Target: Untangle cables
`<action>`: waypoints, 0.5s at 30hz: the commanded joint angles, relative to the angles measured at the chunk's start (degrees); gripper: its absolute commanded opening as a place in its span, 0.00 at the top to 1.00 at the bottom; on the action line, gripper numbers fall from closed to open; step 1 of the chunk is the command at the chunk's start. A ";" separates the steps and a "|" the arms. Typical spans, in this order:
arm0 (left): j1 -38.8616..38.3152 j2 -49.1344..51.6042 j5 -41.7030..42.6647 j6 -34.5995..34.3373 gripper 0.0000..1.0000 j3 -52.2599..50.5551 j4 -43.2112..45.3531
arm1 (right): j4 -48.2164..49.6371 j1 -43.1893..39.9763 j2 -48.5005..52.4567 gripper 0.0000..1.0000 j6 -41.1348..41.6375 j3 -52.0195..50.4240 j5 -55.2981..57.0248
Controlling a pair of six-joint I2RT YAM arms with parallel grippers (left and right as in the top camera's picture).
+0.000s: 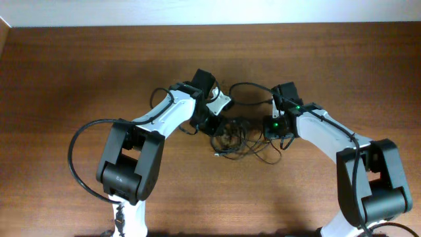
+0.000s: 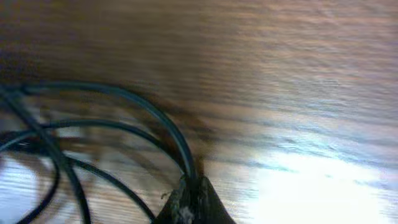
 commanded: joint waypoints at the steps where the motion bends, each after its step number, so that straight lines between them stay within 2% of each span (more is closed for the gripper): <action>1: 1.29 -8.33 1.88 0.31 1.00 2.40 -0.70 | -6.73 -1.01 -0.04 0.96 0.28 2.36 10.91; 6: 1.53 -24.70 -4.61 -5.53 1.00 2.40 -1.11 | -18.88 -1.16 -9.70 0.96 0.24 14.56 10.27; 10: 1.53 -29.03 -9.38 -5.88 1.00 2.40 -3.52 | -23.78 -1.16 -20.70 0.96 0.26 19.34 10.21; 15: 1.53 -29.09 -16.79 -12.81 1.00 2.40 -4.15 | -25.66 -1.27 -31.04 0.96 0.28 19.37 7.93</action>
